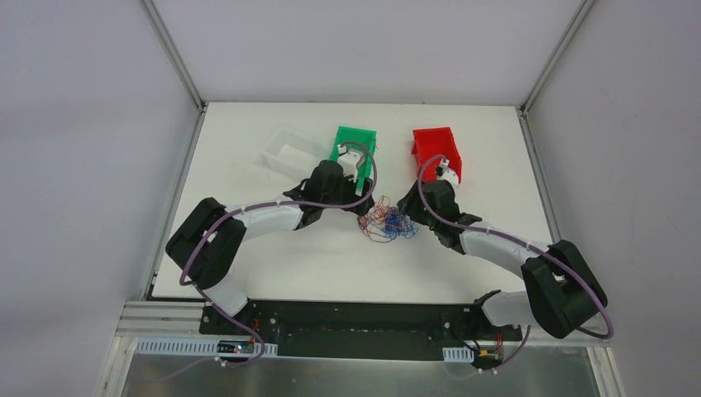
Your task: Untangle the cables
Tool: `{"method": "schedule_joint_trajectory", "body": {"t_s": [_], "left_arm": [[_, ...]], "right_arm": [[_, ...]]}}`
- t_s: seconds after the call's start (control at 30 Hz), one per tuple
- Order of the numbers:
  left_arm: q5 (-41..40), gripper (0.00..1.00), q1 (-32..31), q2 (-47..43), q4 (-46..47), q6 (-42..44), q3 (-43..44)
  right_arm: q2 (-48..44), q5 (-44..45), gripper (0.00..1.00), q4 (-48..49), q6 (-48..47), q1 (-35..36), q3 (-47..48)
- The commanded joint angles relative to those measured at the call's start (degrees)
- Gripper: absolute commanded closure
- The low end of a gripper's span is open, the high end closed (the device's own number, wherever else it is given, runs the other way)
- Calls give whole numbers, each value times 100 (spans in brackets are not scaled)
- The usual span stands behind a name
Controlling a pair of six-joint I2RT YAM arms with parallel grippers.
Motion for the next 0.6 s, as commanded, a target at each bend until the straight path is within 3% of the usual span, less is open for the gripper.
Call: {"method": "schedule_joint_trajectory", "body": {"t_s": [0.0, 0.43, 0.57], "left_arm": [[311, 15, -50, 351, -456, 78, 507], [102, 15, -45, 1060, -1546, 306, 1371], [233, 20, -51, 1354, -1745, 303, 1608]], "right_arm": [[-59, 86, 46, 2, -72, -17, 153], [155, -378, 51, -133, 94, 84, 136], [172, -414, 53, -133, 86, 91, 177]]}}
